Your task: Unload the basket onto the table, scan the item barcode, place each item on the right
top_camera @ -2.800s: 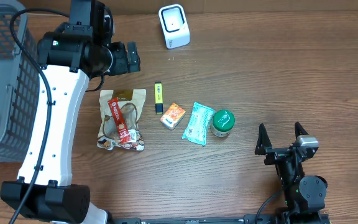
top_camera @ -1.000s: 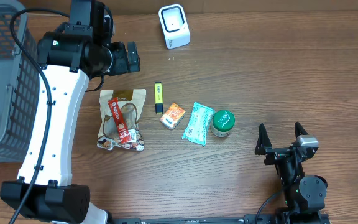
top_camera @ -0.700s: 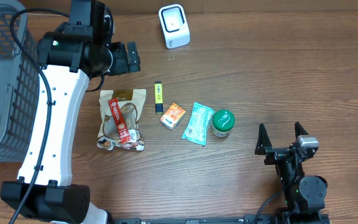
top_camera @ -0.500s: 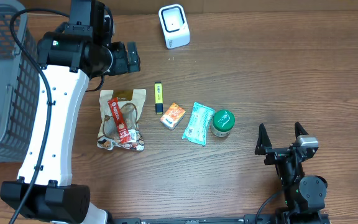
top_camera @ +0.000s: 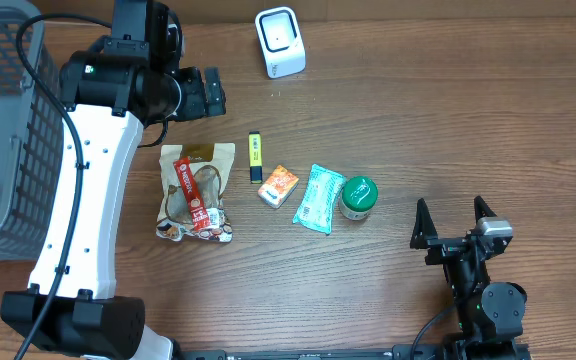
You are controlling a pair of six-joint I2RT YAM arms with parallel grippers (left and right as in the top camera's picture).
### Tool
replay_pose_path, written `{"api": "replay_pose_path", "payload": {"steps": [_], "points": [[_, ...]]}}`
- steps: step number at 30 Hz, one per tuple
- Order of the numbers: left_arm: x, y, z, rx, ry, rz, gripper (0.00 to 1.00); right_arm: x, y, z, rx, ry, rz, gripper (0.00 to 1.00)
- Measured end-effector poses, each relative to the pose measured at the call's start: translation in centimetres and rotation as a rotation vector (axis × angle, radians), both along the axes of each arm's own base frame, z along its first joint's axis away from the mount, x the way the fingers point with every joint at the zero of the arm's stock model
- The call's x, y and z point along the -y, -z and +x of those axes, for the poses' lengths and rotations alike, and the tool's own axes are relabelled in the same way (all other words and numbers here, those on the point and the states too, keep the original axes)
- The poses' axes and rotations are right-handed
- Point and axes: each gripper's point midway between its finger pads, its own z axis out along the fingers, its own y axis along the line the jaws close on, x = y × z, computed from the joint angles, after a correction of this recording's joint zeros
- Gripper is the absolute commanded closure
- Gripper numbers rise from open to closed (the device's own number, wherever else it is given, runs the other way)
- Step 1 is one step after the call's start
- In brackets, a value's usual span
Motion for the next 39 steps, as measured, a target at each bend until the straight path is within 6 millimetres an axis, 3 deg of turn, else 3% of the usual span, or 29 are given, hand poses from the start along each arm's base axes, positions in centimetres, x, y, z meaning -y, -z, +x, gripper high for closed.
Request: {"api": "replay_pose_path", "payload": {"steps": [7, 12, 15, 19, 21, 23, 26, 29, 39], "points": [[0.0, 0.0, 0.0, 0.0, 0.0, 0.0, 0.0, -0.8, -1.0, -0.1, 0.042, -0.046, 0.004, 0.0], [0.0, 0.0, 0.0, 0.0, 0.0, 0.0, 0.0, -3.2, -2.2, -0.6, 0.082, -0.192, 0.06, 0.0], [0.0, 0.0, 0.0, 0.0, 0.0, 0.0, 0.0, -4.0, -1.5, -0.8, 0.038, -0.239, 0.115, 0.0], [0.0, 0.0, 0.0, 0.0, 0.0, 0.0, 0.0, -4.2, 1.1, -1.0, -0.091, -0.242, 0.164, 0.0], [0.0, 0.0, 0.0, 0.0, 0.0, 0.0, 0.0, -4.0, 1.3, -1.2, -0.142, -0.224, 0.181, 0.0], [0.0, 0.0, 0.0, 0.0, 0.0, 0.0, 0.0, -3.7, -0.1, -1.6, -0.174, -0.204, 0.191, 0.0], [0.0, 0.0, 0.0, 0.0, 0.0, -0.001, 0.0, -3.2, -4.1, -2.0, -0.196, -0.176, 0.195, 0.0], [0.0, 0.0, 0.0, 0.0, 0.0, 0.0, 0.0, -3.1, -6.9, -1.8, -0.268, -0.159, 0.196, 0.0], [0.0, 0.0, 0.0, -0.001, 0.001, -0.001, 0.0, -3.7, -7.7, 0.5, -0.91, -0.128, 0.159, 0.0]]}}
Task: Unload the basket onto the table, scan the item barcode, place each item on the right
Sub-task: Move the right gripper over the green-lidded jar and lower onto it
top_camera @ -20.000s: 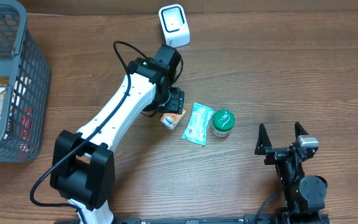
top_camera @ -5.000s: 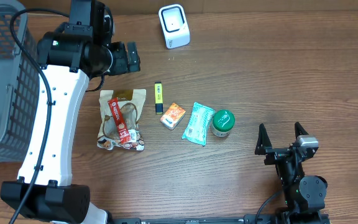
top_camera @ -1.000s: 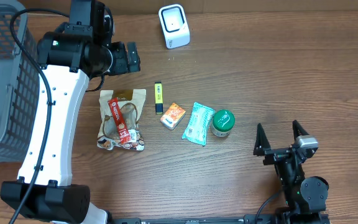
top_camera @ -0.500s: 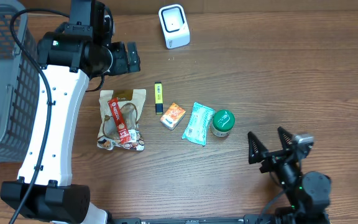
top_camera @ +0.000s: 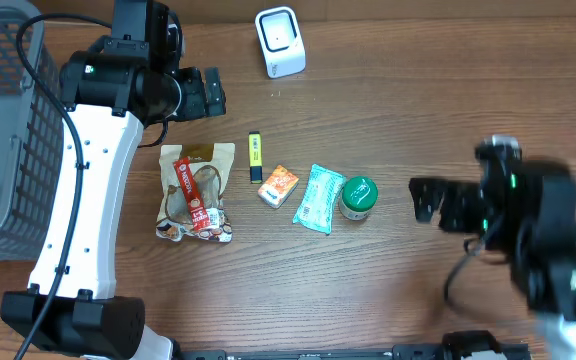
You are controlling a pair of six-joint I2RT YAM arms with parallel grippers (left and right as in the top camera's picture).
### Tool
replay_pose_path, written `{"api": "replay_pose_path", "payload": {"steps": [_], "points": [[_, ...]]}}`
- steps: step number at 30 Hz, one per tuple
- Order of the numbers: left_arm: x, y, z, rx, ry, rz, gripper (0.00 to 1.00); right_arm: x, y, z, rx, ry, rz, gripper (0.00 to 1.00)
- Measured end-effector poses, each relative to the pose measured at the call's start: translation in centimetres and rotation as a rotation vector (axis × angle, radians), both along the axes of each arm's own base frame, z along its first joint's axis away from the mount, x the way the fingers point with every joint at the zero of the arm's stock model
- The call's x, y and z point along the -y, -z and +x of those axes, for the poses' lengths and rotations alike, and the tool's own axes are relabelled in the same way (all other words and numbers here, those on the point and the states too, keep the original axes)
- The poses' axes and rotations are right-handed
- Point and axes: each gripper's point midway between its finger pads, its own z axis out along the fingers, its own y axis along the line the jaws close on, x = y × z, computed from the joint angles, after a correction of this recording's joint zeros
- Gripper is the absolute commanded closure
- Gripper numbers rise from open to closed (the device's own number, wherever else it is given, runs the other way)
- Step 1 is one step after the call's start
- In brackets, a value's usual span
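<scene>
The white barcode scanner (top_camera: 280,42) stands at the back of the table. In a row at mid-table lie a snack bag with a red bar (top_camera: 196,192), a yellow marker (top_camera: 254,156), an orange packet (top_camera: 278,185), a teal packet (top_camera: 318,198) and a green-lidded jar (top_camera: 359,197). My left gripper (top_camera: 211,93) hangs open and empty behind the snack bag, left of the scanner. My right gripper (top_camera: 424,200), blurred, points left toward the jar from a short gap away, its fingers apart and empty.
A grey mesh basket fills the left edge of the table. The left arm's white link (top_camera: 83,190) runs down beside the snack bag. Bare wood lies between the jar and the right arm.
My right arm has risen from its low pose at the front right and now points left, level with the green-lidded jar. The left arm and all the items are where they were.
</scene>
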Motion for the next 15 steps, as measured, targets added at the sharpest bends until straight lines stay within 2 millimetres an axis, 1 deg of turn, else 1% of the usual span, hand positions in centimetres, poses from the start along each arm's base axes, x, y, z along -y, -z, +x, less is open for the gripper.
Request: {"api": "replay_pose_path", "payload": {"steps": [2, 4, 5, 6, 7, 8, 11, 13, 15], "points": [[0.0, 0.0, 0.0, 0.002, 0.0, 0.0, 0.0, -0.4, -0.4, 1.1, -0.074, -0.012, 0.007, 0.0], [0.0, 0.0, 0.0, 0.0, 0.0, 0.001, 0.0, -1.3, -0.7, 2.9, -0.114, -0.041, 0.041, 0.0], [0.0, 0.0, 0.0, 0.0, 0.0, 0.001, 0.0, -1.8, -0.7, 3.5, -0.131, -0.054, 0.059, 0.0], [0.0, 0.0, 0.0, 0.0, 0.0, 0.001, 0.0, -2.2, -0.4, 4.0, -0.152, -0.067, 0.08, 0.07], [0.0, 0.0, 0.0, 0.0, 0.0, 0.001, 0.01, -2.7, 0.3, 4.4, -0.182, -0.086, 0.097, 0.22], [0.0, 0.0, 0.0, 0.0, 0.0, 0.001, 0.0, -3.1, 1.1, 4.7, -0.217, -0.097, 0.111, 0.31], [0.0, 0.0, 0.0, 0.0, 0.0, 0.001, 0.0, -3.7, 3.5, 4.7, -0.343, -0.091, 0.15, 0.33], [0.0, 0.0, 0.0, 0.001, -0.001, 0.001, 0.0, -4.1, 4.5, 4.8, -0.386, -0.089, 0.159, 0.33], [0.0, 0.0, 0.0, 0.0, 0.0, 0.001, 0.0, -4.7, 5.4, 4.5, -0.421, -0.091, 0.158, 0.29]]}}
